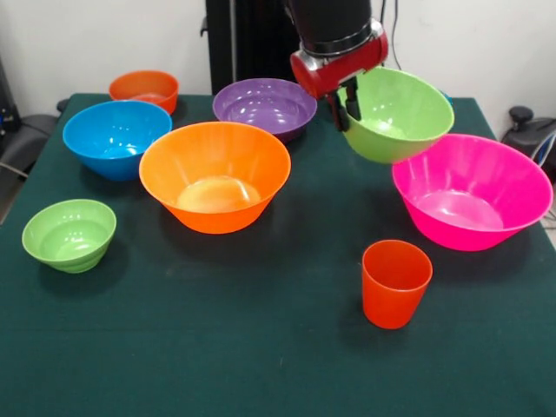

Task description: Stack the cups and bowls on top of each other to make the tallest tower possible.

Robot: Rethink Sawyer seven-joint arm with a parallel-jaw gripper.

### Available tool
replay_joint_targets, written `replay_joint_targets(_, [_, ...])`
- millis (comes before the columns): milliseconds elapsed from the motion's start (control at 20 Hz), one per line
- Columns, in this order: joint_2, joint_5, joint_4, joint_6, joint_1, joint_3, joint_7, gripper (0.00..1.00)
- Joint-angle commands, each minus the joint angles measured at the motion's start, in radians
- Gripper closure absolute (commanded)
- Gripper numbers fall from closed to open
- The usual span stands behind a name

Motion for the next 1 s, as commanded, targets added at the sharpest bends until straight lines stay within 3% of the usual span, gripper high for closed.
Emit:
replay_joint_targets(50, [0.102, 0.035, -0.178, 0.17, -0.014, 0.071, -0.295, 1.0])
replay_joint_targets(450, [0.17, 0.079, -0.302, 0.299, -0.049, 0.116, -0.329, 1.0])
replay_joint_targets(1000, [0.229, 0.055, -0.421, 0.386, -0.06, 0.149, -0.359, 1.0])
